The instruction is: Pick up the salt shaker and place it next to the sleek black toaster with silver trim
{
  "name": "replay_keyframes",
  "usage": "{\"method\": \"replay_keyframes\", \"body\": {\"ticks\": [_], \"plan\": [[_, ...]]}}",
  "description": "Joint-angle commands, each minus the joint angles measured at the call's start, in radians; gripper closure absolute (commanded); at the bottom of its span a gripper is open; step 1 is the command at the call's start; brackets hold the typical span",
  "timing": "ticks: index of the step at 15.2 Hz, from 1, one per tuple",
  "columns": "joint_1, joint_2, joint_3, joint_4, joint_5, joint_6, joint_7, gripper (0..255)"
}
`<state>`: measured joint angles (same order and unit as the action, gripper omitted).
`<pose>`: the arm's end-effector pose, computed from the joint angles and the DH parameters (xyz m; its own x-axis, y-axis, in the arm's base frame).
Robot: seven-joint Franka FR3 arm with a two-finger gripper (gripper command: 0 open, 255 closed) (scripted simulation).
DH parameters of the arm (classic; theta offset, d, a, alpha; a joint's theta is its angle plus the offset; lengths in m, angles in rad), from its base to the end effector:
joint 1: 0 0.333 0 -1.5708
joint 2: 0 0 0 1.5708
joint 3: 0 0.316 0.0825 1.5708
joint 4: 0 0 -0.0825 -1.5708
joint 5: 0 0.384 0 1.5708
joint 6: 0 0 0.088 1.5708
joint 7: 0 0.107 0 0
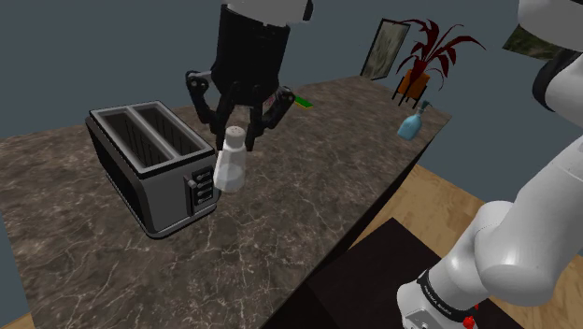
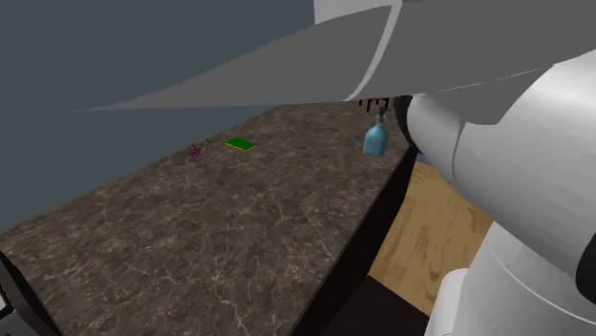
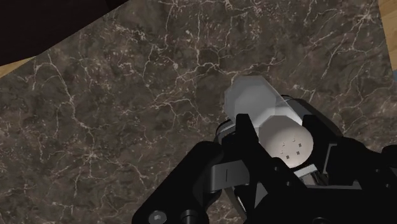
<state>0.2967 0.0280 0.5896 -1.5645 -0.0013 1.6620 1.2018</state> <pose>0.3646 0.4393 0.6227 0.9502 -0.3114 0.0134 -0.3096 -0.9480 -0.0743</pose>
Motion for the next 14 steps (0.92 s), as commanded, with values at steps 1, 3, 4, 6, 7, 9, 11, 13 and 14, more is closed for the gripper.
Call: {"method": "replay_keyframes", "body": {"ticks": [1, 3, 4, 6, 7, 9, 11, 13, 14], "plan": [[-0.001, -0.005, -0.001, -0.033, 0.003, 0.029, -0.002, 255], [-0.003, -0.012, -0.002, -0.067, 0.007, 0.058, -0.005, 255], [-0.003, -0.014, -0.003, -0.083, 0.008, 0.072, -0.006, 255], [-0.004, -0.019, -0.003, -0.115, 0.011, 0.100, -0.008, 255], [-0.005, -0.021, -0.004, -0.130, 0.012, 0.114, -0.009, 255], [-0.005, -0.024, -0.004, -0.160, 0.014, 0.141, -0.010, 255], [-0.005, -0.025, -0.004, -0.189, 0.015, 0.168, -0.011, 255], [-0.005, -0.026, -0.004, -0.216, 0.016, 0.195, -0.012, 255], [-0.005, -0.026, -0.004, -0.229, 0.015, 0.209, -0.012, 255]]}}
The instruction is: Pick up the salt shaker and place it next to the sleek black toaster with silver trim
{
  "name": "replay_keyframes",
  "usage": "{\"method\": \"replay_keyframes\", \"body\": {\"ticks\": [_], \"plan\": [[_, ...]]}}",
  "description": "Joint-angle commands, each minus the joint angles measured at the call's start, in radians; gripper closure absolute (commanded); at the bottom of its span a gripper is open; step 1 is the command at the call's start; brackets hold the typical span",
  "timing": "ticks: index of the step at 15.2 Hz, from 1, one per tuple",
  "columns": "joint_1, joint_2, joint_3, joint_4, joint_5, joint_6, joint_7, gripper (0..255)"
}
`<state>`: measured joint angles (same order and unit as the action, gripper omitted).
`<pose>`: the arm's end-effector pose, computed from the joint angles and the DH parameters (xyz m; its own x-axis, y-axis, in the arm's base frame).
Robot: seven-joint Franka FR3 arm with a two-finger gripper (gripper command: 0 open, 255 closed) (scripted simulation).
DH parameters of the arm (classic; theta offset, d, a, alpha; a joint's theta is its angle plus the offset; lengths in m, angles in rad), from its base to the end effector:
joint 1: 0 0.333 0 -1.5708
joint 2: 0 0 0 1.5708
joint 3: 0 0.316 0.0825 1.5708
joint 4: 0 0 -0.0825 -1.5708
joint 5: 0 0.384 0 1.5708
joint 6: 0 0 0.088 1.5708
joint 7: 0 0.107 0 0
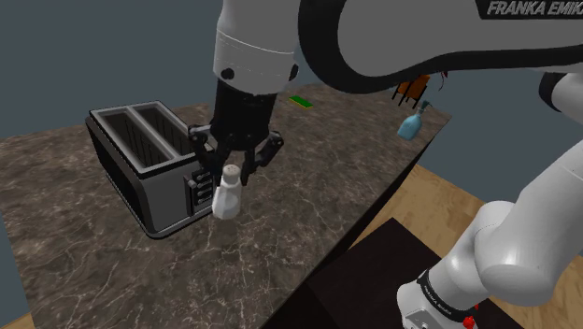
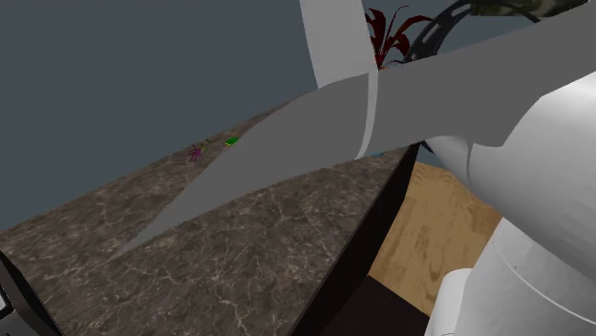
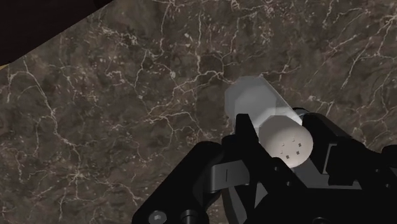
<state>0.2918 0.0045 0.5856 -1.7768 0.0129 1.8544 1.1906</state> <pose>0.3653 0.4403 0.5492 0.9501 -0.3116 0.0133 -0.3099 -0.9479 -0.0741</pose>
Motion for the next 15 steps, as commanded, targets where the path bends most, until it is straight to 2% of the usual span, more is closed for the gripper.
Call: {"method": "replay_keyframes", "body": {"ticks": [1, 15], "plan": [[0.000, -0.002, 0.000, -0.030, 0.001, 0.029, -0.001, 255], [0.004, 0.031, 0.003, -0.187, -0.019, 0.213, 0.011, 255]]}}
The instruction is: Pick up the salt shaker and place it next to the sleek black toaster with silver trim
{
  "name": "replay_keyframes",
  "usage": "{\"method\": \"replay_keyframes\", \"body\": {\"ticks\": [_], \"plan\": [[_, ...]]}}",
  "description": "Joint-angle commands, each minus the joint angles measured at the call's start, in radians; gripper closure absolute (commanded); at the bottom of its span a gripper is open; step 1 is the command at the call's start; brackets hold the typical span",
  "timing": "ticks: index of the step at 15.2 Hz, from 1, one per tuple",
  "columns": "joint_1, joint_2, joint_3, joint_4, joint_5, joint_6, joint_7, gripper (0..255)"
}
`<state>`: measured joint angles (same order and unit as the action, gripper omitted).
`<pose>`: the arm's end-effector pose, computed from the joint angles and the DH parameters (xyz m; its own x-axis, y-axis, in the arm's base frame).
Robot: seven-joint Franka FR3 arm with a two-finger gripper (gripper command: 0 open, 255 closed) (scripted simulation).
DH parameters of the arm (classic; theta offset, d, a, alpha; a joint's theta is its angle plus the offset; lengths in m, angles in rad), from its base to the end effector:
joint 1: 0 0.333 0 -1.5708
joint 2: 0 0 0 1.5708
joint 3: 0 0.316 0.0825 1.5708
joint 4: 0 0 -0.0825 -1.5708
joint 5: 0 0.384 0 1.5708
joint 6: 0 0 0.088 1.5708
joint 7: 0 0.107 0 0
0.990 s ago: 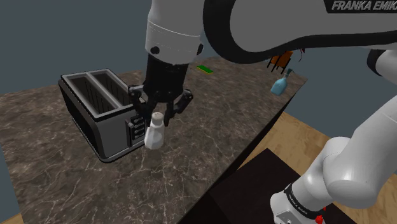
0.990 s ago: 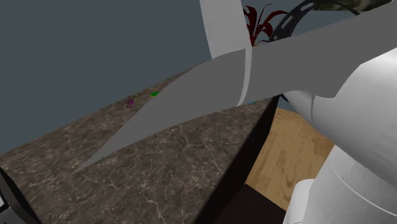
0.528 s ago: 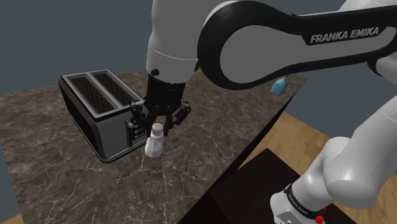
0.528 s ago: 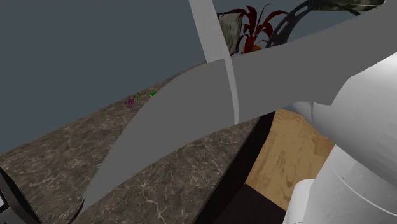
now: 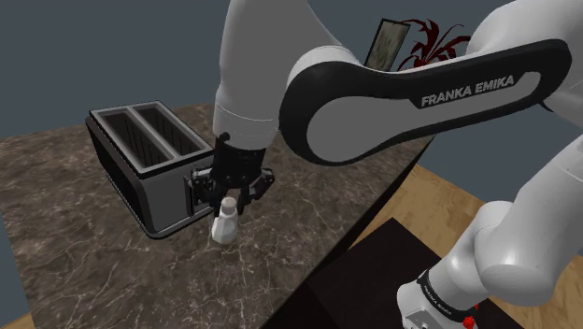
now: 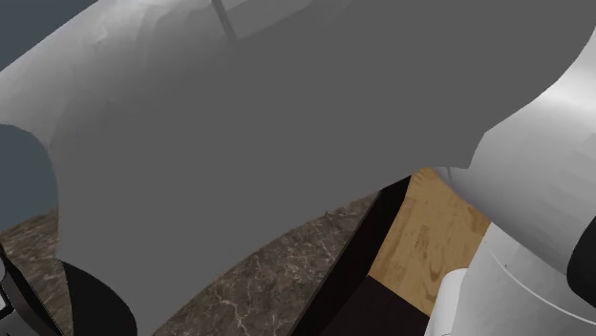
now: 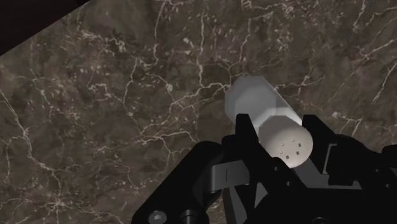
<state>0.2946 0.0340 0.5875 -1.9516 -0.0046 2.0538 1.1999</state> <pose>0.3659 0.4399 0.4692 0.9500 -0.3119 0.0131 -0.3102 -0.9478 -0.0741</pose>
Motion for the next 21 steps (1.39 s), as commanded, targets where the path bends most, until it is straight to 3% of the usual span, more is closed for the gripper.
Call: {"method": "replay_keyframes", "body": {"ticks": [1, 17, 21], "plan": [[0.001, 0.006, 0.001, -0.021, -0.004, 0.027, 0.004, 255], [0.014, 0.104, -0.005, -0.142, -0.076, 0.228, 0.052, 255], [0.014, 0.104, -0.005, -0.142, -0.076, 0.228, 0.051, 255]]}}
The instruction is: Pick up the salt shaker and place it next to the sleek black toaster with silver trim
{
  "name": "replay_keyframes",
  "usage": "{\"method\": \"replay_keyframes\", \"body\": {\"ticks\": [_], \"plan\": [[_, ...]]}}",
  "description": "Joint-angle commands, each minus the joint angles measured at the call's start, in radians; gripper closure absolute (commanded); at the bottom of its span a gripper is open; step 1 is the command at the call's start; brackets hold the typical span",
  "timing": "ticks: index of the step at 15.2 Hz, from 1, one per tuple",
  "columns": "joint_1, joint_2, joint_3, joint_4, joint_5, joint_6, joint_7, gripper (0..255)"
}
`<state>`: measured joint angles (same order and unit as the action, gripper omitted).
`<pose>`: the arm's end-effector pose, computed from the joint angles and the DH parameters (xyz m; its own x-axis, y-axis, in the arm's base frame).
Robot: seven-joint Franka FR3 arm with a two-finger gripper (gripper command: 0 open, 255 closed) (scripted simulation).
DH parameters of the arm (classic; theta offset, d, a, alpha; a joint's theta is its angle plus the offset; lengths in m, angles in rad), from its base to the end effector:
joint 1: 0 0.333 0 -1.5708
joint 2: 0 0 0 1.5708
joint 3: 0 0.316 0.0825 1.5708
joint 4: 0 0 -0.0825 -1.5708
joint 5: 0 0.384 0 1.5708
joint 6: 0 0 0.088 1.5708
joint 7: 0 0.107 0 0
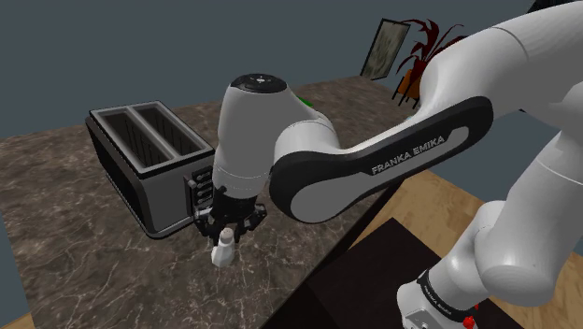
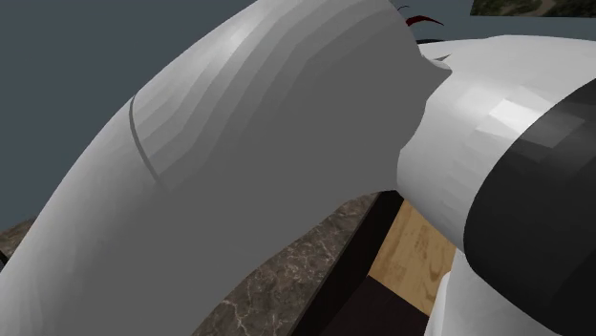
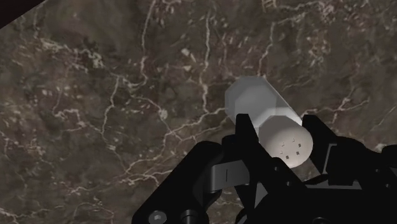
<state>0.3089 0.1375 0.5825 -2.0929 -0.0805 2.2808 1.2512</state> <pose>0.3650 0.4399 0.3748 0.9500 -0.3119 0.0133 -0.3101 -0.9478 -0.0744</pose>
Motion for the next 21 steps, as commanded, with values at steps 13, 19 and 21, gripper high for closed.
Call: {"method": "replay_keyframes", "body": {"ticks": [13, 19, 21], "plan": [[-0.014, -0.078, 0.007, 0.050, 0.058, -0.114, -0.040, 0], [-0.013, -0.078, 0.006, 0.050, 0.058, -0.114, -0.040, 0], [-0.013, -0.078, 0.006, 0.050, 0.058, -0.114, -0.040, 0]]}}
